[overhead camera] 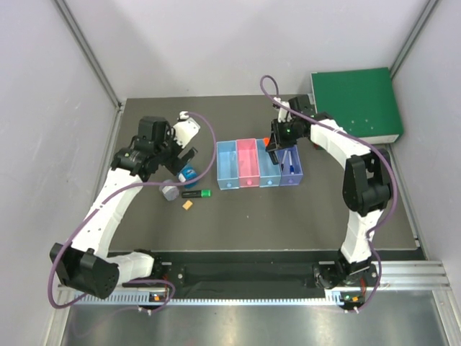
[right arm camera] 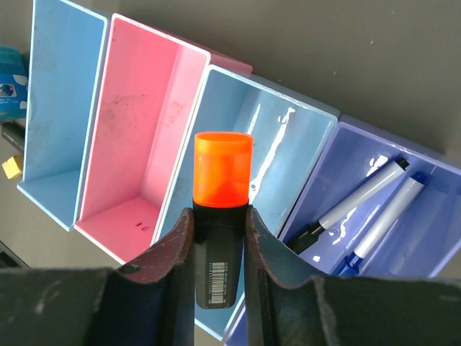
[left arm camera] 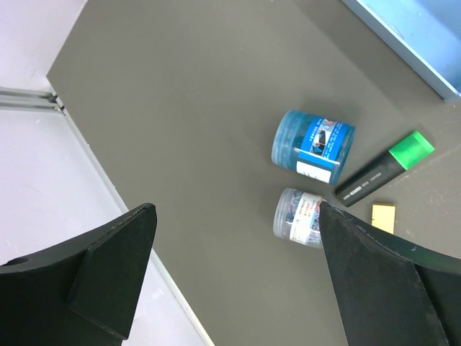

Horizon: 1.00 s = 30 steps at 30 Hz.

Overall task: Sort the stationery into containers
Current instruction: Place the pen in the storage box.

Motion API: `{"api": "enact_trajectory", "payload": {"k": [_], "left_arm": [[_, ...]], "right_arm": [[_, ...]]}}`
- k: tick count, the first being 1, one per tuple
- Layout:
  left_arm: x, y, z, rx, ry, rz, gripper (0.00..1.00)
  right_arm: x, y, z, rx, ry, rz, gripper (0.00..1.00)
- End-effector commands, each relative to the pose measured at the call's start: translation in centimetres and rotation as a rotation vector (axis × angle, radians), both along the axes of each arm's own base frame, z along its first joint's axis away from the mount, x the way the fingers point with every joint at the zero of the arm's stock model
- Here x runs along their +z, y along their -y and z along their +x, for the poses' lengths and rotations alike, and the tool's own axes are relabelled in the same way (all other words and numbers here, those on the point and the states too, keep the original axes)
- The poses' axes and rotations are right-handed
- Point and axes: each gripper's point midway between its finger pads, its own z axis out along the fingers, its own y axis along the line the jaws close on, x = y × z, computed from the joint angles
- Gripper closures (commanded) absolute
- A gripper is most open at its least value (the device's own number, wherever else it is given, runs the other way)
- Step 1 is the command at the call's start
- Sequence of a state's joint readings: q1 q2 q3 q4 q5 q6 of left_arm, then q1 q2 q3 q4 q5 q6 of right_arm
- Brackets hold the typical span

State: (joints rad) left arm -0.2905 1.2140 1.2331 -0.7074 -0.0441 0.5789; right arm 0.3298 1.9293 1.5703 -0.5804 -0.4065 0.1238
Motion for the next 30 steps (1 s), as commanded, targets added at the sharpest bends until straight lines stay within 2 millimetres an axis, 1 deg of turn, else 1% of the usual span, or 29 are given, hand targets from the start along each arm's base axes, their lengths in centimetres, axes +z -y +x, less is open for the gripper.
{"api": "enact_trajectory", "payload": {"k": [1, 6, 7, 12, 14, 16, 19, 20, 21, 22, 23, 24, 25, 26, 28, 29, 30], "left_arm": [[0.0, 0.8, 0.4, -0.028, 0.022, -0.033, 0.01], [-0.7, 0.7, 0.0, -0.031, 0.01, -0.028, 0.01], [-0.7, 0.7, 0.0, -0.031, 0.01, -0.028, 0.01], [-0.9, 0.6, -0.3, -0.03, 0.013, -0.03, 0.01], [-0.8, 1.1, -0.6, -0.059, 0.013, -0.045, 0.01], [-1.3, 1.2, -0.9, -0.071, 0.004, -0.046, 0.01], [-2.1, 1.7, -1.6, -0.116, -0.014, -0.053, 0.01], [-2.3, 2.2, -2.0, -0.144, -0.025, -0.064, 0.01], [-2.8, 2.5, -2.5, -0.199, -0.039, -0.048, 0.01], [-3.4, 3.4, -3.4, -0.263, -0.069, -0.063, 0.01], [-3.6, 3.9, -3.9, -0.304, -0.07, -0.06, 0.01], [-4.4, 4.1, -4.3, -0.351, -0.08, -0.04, 0.01], [-4.9, 4.9, -4.8, -0.408, -0.091, -0.045, 0.01], [-5.5, 5.2, -5.1, -0.445, -0.102, -0.034, 0.01], [-7.2, 5.8, -5.5, -0.514, -0.139, 0.002, 0.01], [-7.7, 6.1, -5.6, -0.537, -0.15, 0.004, 0.01], [-8.2, 6.3, -5.5, -0.547, -0.164, 0.01, 0.01]], "right_arm": [[-0.4, -1.1, 0.6, 0.026, 0.042, -0.009, 0.79], [-0.3, -1.1, 0.3, 0.034, 0.053, -0.023, 0.73], [-0.3, -1.1, 0.3, 0.036, 0.055, -0.027, 0.69], [-0.1, -1.1, 0.0, 0.04, 0.067, -0.045, 0.59], [0.1, -1.0, 0.0, 0.042, 0.077, -0.047, 0.55], [0.2, -1.0, 0.1, 0.043, 0.084, -0.055, 0.53], [1.2, -0.8, 0.2, 0.047, 0.108, -0.062, 0.52], [2.1, -0.7, 0.3, 0.059, 0.135, -0.069, 0.52], [2.5, -0.5, 0.4, 0.063, 0.151, -0.08, 0.52], [3.1, -0.4, 0.5, 0.068, 0.166, -0.087, 0.52], [4.2, 0.0, 0.6, 0.093, 0.202, -0.109, 0.52], [4.7, 0.4, 0.7, 0.095, 0.219, -0.124, 0.51], [5.4, 0.6, 0.8, 0.1, 0.238, -0.13, 0.52], [6.8, 1.0, 0.7, 0.127, 0.275, -0.146, 0.51], [8.3, 1.9, 0.7, 0.14, 0.316, -0.174, 0.51], [9.8, 2.5, 0.5, 0.155, 0.352, -0.19, 0.51], [10.5, 3.4, 0.7, 0.146, 0.364, -0.201, 0.51]]}}
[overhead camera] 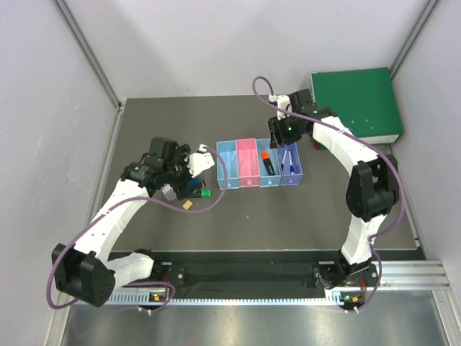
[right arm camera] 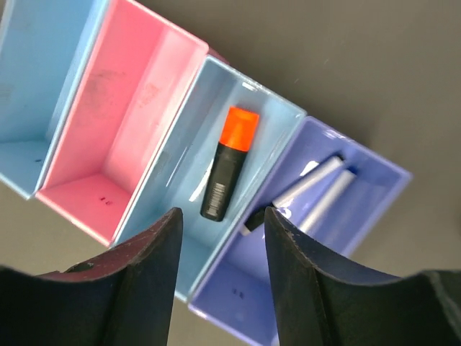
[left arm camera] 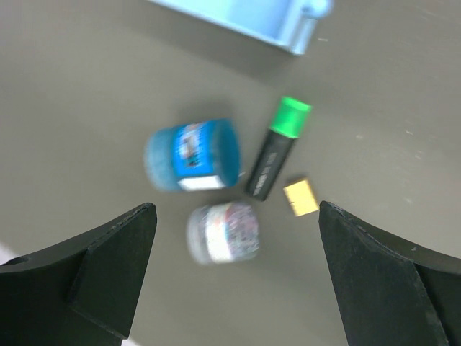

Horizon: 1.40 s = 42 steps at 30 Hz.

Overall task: Sort the stationery into containers
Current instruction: Place the pen in the storage box, then pick up the pen from the center of the board.

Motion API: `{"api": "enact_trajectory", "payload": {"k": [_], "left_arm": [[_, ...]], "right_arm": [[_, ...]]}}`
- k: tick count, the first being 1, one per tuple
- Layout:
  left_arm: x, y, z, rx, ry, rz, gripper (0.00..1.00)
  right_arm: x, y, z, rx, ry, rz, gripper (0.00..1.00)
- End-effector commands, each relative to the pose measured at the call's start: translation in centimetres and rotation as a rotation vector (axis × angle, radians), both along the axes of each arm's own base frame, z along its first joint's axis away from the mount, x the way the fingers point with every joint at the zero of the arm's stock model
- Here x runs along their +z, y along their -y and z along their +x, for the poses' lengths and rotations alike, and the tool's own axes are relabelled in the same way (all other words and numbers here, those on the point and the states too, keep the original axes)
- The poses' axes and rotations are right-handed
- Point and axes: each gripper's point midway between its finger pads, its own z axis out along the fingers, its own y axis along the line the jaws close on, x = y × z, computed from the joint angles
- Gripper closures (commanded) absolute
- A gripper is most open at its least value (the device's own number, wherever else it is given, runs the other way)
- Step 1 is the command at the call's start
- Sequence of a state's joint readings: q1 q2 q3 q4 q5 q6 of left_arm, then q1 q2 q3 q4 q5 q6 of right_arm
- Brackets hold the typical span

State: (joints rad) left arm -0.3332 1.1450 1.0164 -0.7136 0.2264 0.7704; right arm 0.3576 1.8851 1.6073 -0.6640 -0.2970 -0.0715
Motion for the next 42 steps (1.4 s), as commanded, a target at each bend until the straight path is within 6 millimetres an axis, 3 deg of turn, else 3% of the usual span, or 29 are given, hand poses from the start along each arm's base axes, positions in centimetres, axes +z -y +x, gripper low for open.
{"api": "enact_trajectory", "payload": {"k": [1, 6, 12, 19, 31, 37, 38, 42], "left_arm": [[-2.4, 2.2, -0.4, -0.179, -0.046, 0.009, 0.01], [-5.0, 2.9, 0.6, -0.196, -0.077, 0.007, 0.01], [-8.0, 3.6, 1.2, -0.232, -0.101, 0.03, 0.01], [-10.3, 4.8, 1.9, -0.303, -0.11, 0.066, 0.02], [-14.0, 4.5, 2.7, -0.338, -0.159, 0.134, 0.11], [-15.1, 4.6, 3.0, -0.343, -0.184, 0.144, 0.29], [-15.1, 4.6, 3.1, -0.345, -0.184, 0.145, 0.37], [-15.6, 4.5, 3.1, -0.348, -0.189, 0.153, 0.54]], "right_arm": [[9.5, 2.7, 1.0, 0.04, 0.248, -0.035, 0.51], [13.8, 6.6, 1.4, -0.016, 0.324, -0.059, 0.5], [16.9, 8.6, 1.7, -0.06, 0.372, -0.057, 0.5], [17.4, 9.2, 1.9, -0.083, 0.383, -0.052, 0.49], [17.6, 10.4, 2.0, -0.127, 0.378, -0.034, 0.5], [17.8, 10.5, 2.2, -0.139, 0.38, -0.023, 0.5], [17.6, 10.5, 2.2, -0.14, 0.375, -0.022, 0.5], [17.7, 10.6, 2.2, -0.145, 0.377, -0.018, 0.5]]}}
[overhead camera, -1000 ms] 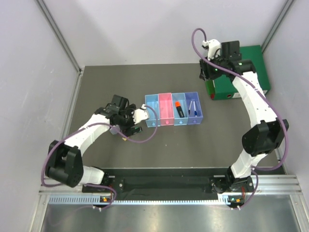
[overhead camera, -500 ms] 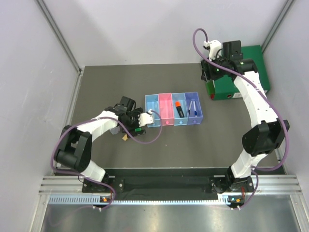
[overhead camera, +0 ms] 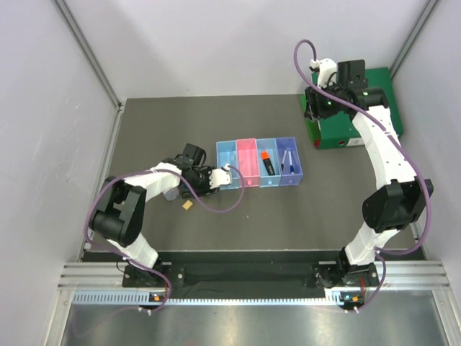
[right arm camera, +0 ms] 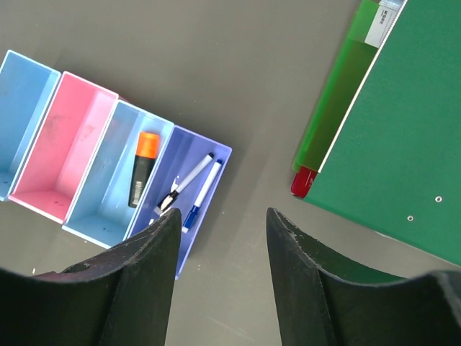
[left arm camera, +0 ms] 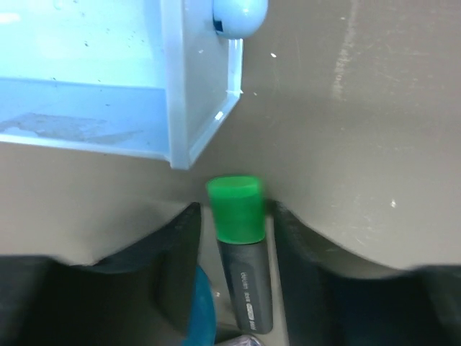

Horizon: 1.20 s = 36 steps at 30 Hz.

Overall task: Sort the stationery into containers
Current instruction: Pick up the pen from the center of the board.

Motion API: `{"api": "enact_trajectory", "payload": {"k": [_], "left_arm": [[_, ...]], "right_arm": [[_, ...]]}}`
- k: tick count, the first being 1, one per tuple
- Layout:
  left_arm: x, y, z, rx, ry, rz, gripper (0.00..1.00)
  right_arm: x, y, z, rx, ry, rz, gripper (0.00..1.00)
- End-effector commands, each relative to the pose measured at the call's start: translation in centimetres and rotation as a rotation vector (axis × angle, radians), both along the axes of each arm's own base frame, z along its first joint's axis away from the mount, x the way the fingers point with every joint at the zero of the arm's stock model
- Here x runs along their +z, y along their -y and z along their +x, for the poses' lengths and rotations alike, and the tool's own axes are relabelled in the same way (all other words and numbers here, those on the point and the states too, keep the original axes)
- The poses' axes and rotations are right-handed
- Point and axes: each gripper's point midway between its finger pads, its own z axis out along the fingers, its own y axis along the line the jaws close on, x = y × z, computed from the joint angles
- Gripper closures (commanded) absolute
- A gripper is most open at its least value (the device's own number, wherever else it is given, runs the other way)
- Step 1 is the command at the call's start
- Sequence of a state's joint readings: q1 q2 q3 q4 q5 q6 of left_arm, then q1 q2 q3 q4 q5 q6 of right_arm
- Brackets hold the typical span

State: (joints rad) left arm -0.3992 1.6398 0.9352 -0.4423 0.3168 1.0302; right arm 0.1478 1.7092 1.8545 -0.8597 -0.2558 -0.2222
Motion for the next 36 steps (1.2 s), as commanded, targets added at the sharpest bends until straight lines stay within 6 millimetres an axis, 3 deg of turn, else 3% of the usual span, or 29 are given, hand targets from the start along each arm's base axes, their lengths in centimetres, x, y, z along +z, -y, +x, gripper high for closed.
{"api": "enact_trajectory", "payload": {"k": [1, 9, 14, 19, 24, 28, 32, 36], "left_arm": [[-0.7, 0.2, 0.5, -0.023, 0.005, 0.008, 0.57], [-0.9, 0.4, 0.1, -0.026, -0.012, 0.008, 0.86], [0.1, 0.7, -0.3, -0.03, -0.019, -0.001, 0.94], [2.7, 1.6, -0.2, -0.026, -0.008, -0.035, 1.0], [6.7, 3.1, -0.3, -0.042, 0.031, -0.084, 1.0], [10.0, 3.8, -0.7, -0.038, 0.06, -0.114, 1.0], [15.2, 4.9, 0.0, 0.003, 0.154, -0.189, 1.0], [22.8, 6.0, 2.6, 0.136, 0.294, -0.333, 1.0]], "right_arm": [[3.4, 0.0, 0.0, -0.009, 0.091, 0.037, 0.5], [3.6, 0.2, 0.1, -0.017, 0.095, 0.041, 0.5], [3.7, 0.2, 0.1, -0.02, 0.097, 0.044, 0.5], [3.7, 0.2, -0.2, -0.014, 0.097, 0.041, 0.5], [3.4, 0.1, -0.7, 0.017, 0.093, 0.03, 0.48], [3.3, -0.6, -1.6, 0.093, 0.091, 0.025, 0.41], [3.7, -1.5, -2.9, 0.19, 0.095, 0.032, 0.29], [4.8, -2.5, -4.1, 0.266, 0.12, 0.068, 0.25]]}}
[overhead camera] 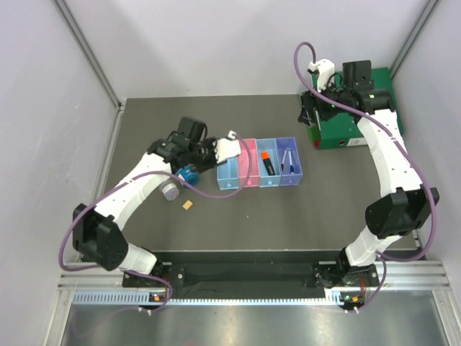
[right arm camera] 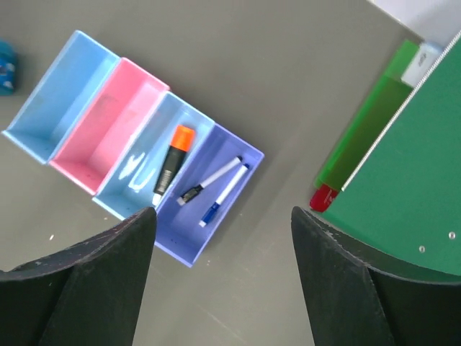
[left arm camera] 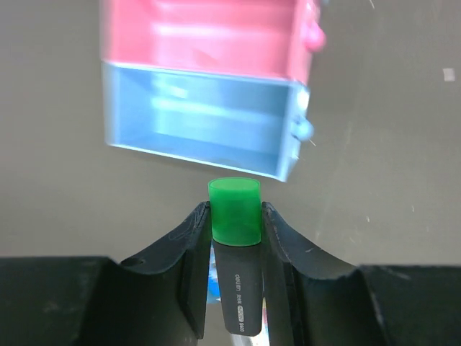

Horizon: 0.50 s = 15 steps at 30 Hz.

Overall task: Sort the stationery into containers
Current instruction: Pick up the pen from the center of the board, then place the pen in the storage box.

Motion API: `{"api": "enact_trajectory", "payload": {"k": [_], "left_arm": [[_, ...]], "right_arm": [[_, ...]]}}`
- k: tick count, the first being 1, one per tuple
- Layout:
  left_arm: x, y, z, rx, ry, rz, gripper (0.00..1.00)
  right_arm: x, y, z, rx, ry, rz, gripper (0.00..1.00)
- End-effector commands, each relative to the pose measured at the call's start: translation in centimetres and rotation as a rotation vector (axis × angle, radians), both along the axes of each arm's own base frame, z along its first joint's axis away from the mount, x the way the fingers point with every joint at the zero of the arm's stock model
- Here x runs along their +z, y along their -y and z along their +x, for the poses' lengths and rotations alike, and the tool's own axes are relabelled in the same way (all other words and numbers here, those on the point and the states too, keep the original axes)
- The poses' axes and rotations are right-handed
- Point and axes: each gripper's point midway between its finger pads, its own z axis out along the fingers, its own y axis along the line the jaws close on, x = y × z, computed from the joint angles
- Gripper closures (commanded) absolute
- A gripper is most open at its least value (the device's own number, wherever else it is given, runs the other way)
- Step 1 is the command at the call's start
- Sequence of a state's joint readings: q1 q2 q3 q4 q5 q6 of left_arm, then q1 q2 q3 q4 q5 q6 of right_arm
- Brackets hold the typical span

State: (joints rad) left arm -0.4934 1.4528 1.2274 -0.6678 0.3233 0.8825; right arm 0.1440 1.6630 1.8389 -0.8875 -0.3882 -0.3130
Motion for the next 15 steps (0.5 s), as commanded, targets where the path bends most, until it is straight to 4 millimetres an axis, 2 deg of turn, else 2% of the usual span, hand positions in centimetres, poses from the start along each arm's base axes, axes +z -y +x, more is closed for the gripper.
{"api": "enact_trajectory", "payload": {"k": [1, 3, 5, 6, 9, 12, 15], "left_arm": [[9.9, 1.4, 2.1, 0.16, 0.137, -0.228, 1.0], [13.9, 1.6, 3.6, 0.232, 0.222, -0.317, 1.0], [16.7, 1.7, 4.1, 0.308, 0.246, -0.417, 1.0], [18.9, 2.2, 4.5, 0.341, 0.271, -0.514, 1.0], [23.0, 3.2, 4.3, 0.347, 0.292, -0.694, 1.0], [26.4, 3.7, 4.3, 0.386, 0.285, -0.878, 1.0], [28.5, 3.5, 5.3, 0.494, 0.246, -1.027, 1.0]], "right_arm": [[3.9, -1.8, -2.6, 0.148, 0.087, 0.078, 0.24], [4.2, -2.4, -3.2, 0.18, 0.067, 0.114, 0.23], [4.6, -3.6, -4.1, 0.238, 0.035, 0.184, 0.23], [4.6, -4.1, -4.4, 0.258, 0.018, 0.212, 0.23], [5.1, -5.5, -5.3, 0.316, -0.035, 0.331, 0.22], [5.7, -6.5, -5.8, 0.365, -0.053, 0.405, 0.22], [6.8, -7.1, -5.8, 0.405, -0.03, 0.441, 0.22]]}}
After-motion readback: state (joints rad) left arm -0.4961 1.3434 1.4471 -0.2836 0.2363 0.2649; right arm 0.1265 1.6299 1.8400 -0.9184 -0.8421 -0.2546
